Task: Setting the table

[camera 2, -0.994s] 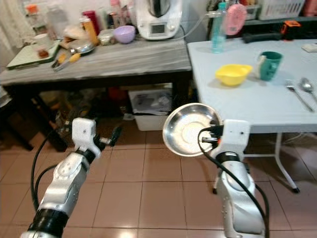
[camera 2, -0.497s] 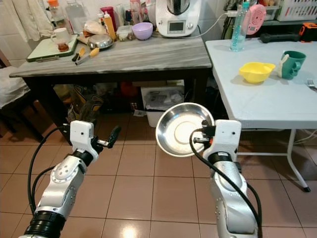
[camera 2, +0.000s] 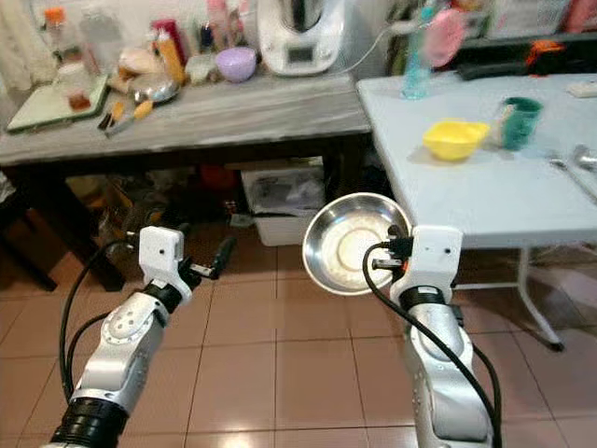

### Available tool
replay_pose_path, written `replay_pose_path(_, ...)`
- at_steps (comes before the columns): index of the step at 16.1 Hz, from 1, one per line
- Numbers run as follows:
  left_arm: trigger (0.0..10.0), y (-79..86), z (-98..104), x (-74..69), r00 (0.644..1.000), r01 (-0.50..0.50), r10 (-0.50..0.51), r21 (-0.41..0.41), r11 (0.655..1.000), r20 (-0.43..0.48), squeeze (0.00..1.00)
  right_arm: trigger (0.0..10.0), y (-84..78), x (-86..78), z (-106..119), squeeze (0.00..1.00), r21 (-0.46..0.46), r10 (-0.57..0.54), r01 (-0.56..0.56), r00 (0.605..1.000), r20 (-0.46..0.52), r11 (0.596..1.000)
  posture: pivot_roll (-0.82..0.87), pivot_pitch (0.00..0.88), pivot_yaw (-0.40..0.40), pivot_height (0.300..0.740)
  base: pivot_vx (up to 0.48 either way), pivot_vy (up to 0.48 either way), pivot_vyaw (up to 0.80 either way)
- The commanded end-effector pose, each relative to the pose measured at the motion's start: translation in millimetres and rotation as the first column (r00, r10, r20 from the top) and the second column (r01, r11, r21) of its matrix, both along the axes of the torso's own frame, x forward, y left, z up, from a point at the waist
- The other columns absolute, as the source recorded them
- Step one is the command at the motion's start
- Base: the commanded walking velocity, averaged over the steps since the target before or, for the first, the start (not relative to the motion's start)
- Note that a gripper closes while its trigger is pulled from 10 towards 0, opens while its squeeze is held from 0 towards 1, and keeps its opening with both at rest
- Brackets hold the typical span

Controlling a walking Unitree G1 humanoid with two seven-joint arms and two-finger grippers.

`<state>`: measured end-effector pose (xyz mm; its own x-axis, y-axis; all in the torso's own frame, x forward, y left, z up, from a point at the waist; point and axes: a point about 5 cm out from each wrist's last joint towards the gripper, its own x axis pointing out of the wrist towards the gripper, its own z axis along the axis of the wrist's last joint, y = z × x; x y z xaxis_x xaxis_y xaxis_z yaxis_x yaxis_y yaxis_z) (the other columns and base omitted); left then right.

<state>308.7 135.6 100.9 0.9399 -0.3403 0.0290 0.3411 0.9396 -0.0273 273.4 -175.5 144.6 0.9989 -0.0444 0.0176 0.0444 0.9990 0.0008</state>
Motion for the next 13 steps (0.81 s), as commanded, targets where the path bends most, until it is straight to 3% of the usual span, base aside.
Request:
replay_pose_path(1, 10.0, 11.4, 3.8, 3.6, 0.999, -0.031, 0.031, 0.012, 0.999, 0.010, 0.00, 10.0, 6.8, 1.6, 6.8, 0.00, 0.004, 0.027, -0.027, 0.999, 0.034, 1.000, -0.13, 0.000, 0.096, 0.740, 0.454, 0.000, 0.00)
replay_pose_path(5, 10.0, 13.5, 3.9, 3.7, 0.999, -0.035, 0.035, 0.016, 0.999, 0.009, 0.00, 10.0, 8.0, 1.5, 6.6, 0.00, 0.004, 0.036, -0.037, 0.999, 0.035, 0.999, -0.13, 0.000, 0.095, 0.740, 0.453, 0.000, 0.00)
replay_pose_path(13, 10.0, 7.5, 3.0, 3.0, 1.000, -0.012, 0.012, 0.013, 1.000, 0.004, 0.00, 10.0, 7.5, 1.3, 5.9, 0.00, 0.007, 0.031, -0.031, 0.999, 0.034, 0.999, -0.13, 0.000, 0.099, 0.740, 0.453, 0.000, 0.46)
